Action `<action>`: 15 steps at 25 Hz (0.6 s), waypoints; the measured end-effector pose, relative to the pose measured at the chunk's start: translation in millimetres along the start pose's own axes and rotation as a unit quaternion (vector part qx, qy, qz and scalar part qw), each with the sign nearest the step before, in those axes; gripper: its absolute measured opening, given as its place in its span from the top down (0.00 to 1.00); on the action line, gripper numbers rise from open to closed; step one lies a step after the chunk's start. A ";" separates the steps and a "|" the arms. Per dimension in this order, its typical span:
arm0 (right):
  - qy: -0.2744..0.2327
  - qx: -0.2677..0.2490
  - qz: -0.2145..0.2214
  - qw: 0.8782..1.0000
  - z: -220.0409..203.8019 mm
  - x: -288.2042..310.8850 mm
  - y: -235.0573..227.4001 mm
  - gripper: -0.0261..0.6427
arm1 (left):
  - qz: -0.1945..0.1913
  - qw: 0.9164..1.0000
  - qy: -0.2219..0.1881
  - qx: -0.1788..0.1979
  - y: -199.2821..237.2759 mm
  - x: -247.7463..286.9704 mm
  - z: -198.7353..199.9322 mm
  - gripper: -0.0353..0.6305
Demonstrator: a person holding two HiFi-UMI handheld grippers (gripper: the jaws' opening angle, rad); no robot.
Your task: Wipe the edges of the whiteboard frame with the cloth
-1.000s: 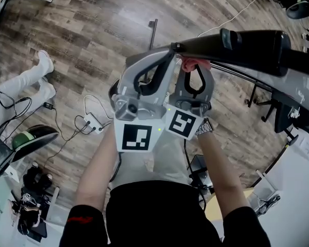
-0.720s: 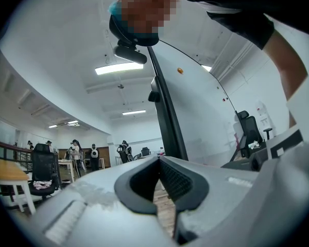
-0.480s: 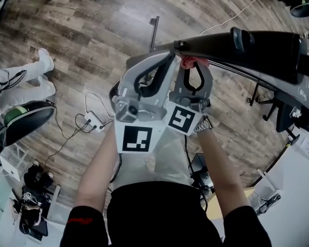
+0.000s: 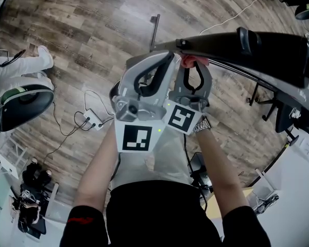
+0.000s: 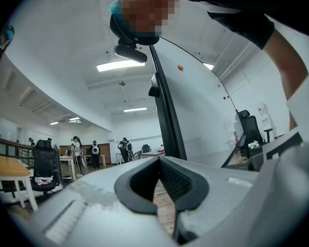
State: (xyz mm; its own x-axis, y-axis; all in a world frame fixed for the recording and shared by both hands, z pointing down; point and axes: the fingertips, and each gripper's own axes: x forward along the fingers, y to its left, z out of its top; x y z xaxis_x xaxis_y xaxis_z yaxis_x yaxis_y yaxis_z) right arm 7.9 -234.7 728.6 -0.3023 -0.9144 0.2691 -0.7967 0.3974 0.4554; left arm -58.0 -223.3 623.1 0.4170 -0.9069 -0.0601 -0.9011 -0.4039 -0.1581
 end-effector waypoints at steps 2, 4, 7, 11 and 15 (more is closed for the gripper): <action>0.012 0.004 0.005 1.000 -3.1 -0.1 1.1 0.88 | -0.001 1.000 0.002 0.002 -0.4 -0.6 -0.9 0.95; 0.014 0.007 0.009 1.000 -2.3 -0.1 2.0 0.88 | 0.000 1.000 0.003 0.003 0.9 -2.3 -0.7 0.95; 0.016 0.012 0.012 1.000 0.3 -4.1 2.0 0.88 | 0.006 1.000 0.004 0.001 2.7 -7.4 2.7 0.95; 0.018 0.014 0.014 1.000 9.1 -14.4 0.8 0.88 | 0.011 1.000 0.004 -0.004 2.3 -17.6 11.4 0.95; 0.019 0.020 0.012 1.000 20.9 -23.3 -3.5 0.88 | 0.008 1.000 0.005 0.000 -0.3 -27.0 21.8 0.95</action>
State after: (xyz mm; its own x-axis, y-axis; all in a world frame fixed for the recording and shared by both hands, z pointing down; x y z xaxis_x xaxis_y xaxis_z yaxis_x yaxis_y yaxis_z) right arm 6.7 -216.4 703.0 -0.3026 -0.9005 0.3123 -0.8100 0.4157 0.4137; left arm -66.5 -196.1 603.3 0.4010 -0.9146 -0.0518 -0.9078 -0.3891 -0.1567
